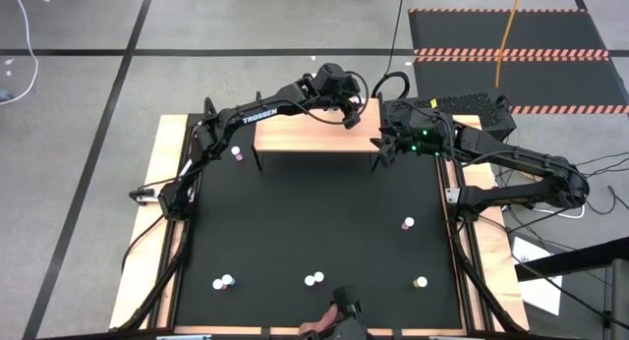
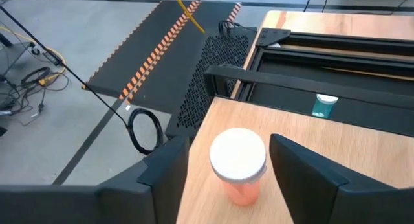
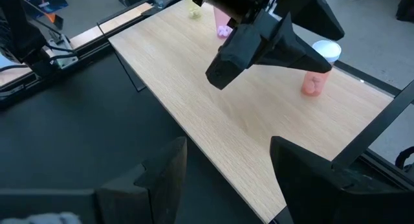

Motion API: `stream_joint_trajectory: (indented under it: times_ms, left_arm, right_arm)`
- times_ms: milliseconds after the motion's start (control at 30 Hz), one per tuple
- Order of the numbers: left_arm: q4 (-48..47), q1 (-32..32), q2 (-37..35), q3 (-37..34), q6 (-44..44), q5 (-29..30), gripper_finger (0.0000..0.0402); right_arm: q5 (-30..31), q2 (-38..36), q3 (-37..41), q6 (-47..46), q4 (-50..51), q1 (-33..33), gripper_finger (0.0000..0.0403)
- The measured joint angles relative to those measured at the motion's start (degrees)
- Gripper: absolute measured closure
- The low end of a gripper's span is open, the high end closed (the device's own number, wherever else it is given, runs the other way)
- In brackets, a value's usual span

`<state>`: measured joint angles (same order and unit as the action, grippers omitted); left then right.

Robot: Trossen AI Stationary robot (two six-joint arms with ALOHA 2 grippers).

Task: Pick and place medicine bottles onto shelf by color
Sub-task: Put the top left orange pill bottle on the shelf, then put the left yellow pill bottle on the shelf aligned with the yellow pill bottle

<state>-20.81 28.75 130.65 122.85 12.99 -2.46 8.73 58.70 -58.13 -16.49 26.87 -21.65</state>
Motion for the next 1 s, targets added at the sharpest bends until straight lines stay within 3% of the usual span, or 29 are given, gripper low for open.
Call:
stream_joint_trajectory:
  times_ms: [167,433,667,1000]
  left_arm:
    - [-0.4,0.0,-0.4,0.3,-0.3,0.0,0.0155]
    - [-4.7,-0.8,-6.7,0.4,2.1,0.1,0.0128]
    - [-12.0,-2.1,-17.9,0.4,3.9,0.0,0.0128]
    - [-16.0,-3.7,-31.9,0.5,5.0,0.0,0.0128]
  right_arm:
    - [0.0,0.0,0.0,0.0,0.0,0.0,0.0184]
    - [0.0,0.0,0.0,0.0,0.0,0.0,0.0184]
    - [-0.3,0.0,0.0,-0.2,-1.0,0.0,0.0184]
    - [-7.5,1.5,0.0,1.2,-10.0,0.0,0.0184]
